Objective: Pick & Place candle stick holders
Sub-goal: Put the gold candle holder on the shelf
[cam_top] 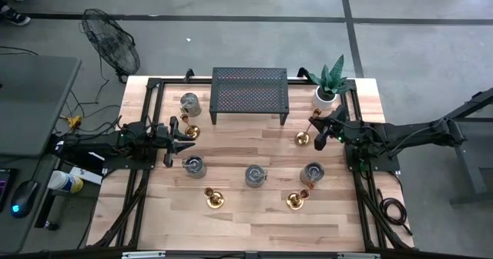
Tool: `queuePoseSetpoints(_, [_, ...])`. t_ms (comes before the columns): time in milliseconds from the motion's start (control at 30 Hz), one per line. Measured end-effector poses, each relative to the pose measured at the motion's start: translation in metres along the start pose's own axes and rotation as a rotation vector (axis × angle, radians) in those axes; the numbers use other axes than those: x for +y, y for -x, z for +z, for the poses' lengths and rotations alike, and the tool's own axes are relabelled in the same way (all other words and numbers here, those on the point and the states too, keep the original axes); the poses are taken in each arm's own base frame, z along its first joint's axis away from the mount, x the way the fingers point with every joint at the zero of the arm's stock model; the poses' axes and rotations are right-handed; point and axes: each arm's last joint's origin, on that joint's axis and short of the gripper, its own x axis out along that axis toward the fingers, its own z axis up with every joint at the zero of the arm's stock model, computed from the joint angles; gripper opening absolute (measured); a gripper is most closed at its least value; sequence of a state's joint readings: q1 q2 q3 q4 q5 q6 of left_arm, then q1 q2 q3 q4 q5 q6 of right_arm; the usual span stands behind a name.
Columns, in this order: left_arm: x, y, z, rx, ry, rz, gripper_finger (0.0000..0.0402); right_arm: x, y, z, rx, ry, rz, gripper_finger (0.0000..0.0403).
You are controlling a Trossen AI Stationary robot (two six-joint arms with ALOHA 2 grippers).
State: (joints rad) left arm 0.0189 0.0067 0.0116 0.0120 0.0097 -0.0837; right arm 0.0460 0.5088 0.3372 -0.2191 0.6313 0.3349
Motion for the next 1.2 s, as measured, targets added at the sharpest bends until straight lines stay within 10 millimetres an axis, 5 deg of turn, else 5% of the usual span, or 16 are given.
queuePoseSetpoints(467, [0.000,0.000,0.000,0.001,0.000,0.000,0.0072,0.006,0.014,0.085,0.019,0.000,-0.083,0.0007])
queuePoseSetpoints(933, [0.000,0.000,0.000,0.001,0.000,0.000,0.0072,0.018,-0.013,0.188,0.025,0.088,-0.003,0.0007])
queuePoseSetpoints(1200, [0.000,0.000,0.000,0.000,0.000,0.000,0.0072,0.006,-0.035,0.219,0.033,0.185,0.087,0.0007])
